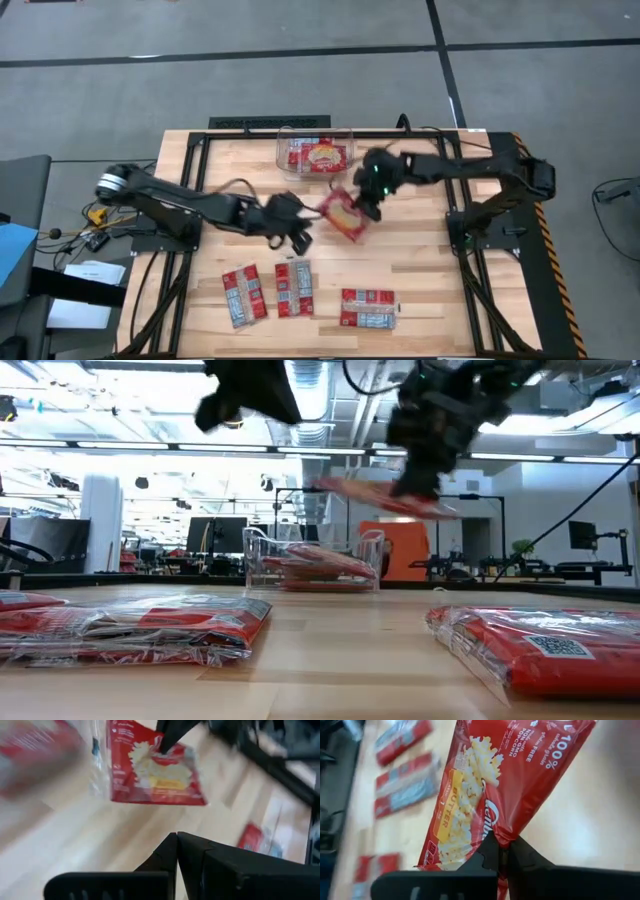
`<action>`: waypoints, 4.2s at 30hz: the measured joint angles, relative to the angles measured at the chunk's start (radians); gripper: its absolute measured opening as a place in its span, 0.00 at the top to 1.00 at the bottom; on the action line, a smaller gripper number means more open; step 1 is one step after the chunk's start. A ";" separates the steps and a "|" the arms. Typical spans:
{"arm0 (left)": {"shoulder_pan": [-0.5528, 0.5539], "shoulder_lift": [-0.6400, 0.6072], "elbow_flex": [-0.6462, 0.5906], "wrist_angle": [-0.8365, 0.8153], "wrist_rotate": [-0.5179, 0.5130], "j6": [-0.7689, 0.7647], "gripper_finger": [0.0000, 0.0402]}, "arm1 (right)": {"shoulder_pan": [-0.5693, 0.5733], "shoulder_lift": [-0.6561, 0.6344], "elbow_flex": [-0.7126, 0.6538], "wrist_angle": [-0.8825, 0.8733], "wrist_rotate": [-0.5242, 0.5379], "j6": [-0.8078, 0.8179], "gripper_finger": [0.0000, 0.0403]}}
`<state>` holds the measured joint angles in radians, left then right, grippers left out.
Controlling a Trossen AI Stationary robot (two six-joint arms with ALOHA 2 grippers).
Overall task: Sort popcorn bags into baskets
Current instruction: Put the red popcorn pack into the transparent bin
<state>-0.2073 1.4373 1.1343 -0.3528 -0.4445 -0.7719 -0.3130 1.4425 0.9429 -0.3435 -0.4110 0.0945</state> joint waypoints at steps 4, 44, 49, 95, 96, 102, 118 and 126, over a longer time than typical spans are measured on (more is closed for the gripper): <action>0.001 -0.120 0.002 -0.062 -0.131 0.001 1.00 | -0.093 0.075 0.203 -0.094 0.050 -0.180 0.96; 0.084 -0.280 0.002 -0.552 0.115 0.211 0.81 | -0.209 0.748 1.236 -0.707 0.335 -0.846 0.33; 0.025 -0.280 -0.075 -0.663 0.189 0.107 0.77 | -0.189 0.615 1.261 -0.757 0.274 -0.694 0.30; -0.537 0.361 -0.248 -0.068 -0.169 -1.105 1.00 | 0.163 0.570 0.805 -0.389 -0.193 -0.153 0.30; -0.506 0.362 -0.251 -0.043 -0.175 -1.052 1.00 | 0.166 0.570 0.802 -0.367 -0.157 -0.147 0.30; -0.351 0.363 -0.254 0.030 -0.173 -0.808 1.00 | 0.176 0.593 0.779 -0.260 0.018 -0.070 0.30; -0.203 0.367 -0.257 0.131 -0.171 -0.635 1.00 | 0.107 0.775 0.771 -0.267 0.074 0.251 0.30; -0.192 0.366 -0.257 0.136 -0.165 -0.648 1.00 | 0.101 0.741 0.740 -0.335 0.167 0.293 0.30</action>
<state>-0.3988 1.8034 0.8772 -0.2164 -0.6092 -1.4198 -0.2117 2.1836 1.6829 -0.6782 -0.2439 0.3879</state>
